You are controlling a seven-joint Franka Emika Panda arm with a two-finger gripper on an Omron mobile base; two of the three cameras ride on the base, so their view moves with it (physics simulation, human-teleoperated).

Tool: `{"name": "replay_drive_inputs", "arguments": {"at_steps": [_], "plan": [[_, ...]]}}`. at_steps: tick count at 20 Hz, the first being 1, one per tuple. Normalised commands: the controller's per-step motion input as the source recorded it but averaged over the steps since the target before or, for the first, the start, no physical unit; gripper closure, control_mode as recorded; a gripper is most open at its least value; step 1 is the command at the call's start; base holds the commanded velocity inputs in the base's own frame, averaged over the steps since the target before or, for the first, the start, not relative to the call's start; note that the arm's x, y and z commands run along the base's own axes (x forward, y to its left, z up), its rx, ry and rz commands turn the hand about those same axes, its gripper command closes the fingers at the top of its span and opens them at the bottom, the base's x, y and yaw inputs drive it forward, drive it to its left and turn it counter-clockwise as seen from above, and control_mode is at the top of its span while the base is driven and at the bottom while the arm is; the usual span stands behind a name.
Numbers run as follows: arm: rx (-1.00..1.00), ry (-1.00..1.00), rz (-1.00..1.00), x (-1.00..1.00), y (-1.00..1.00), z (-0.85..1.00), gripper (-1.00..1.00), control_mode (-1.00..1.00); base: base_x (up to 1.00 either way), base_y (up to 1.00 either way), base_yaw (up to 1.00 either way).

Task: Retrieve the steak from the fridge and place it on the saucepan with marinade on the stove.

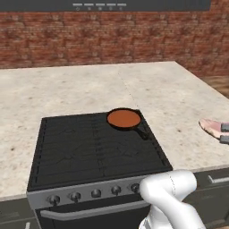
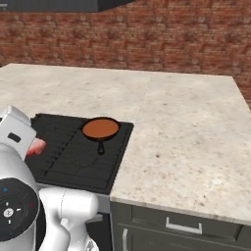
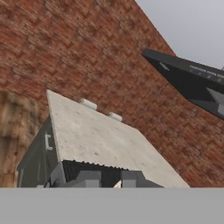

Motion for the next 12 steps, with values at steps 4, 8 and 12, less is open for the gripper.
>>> {"name": "replay_drive_inputs", "arguments": {"at_steps": [4,8,12], "plan": [[0.00,0.00,0.00,0.00,0.00,0.00,1.00,1.00,0.57,-0.01,0.17],[0.00,0.00,0.00,0.00,0.00,0.00,1.00,1.00,0.54,-0.06,0.18],[0.00,0.00,0.00,0.00,0.00,0.00,1.00,1.00,0.49,-0.10,0.19]]}}
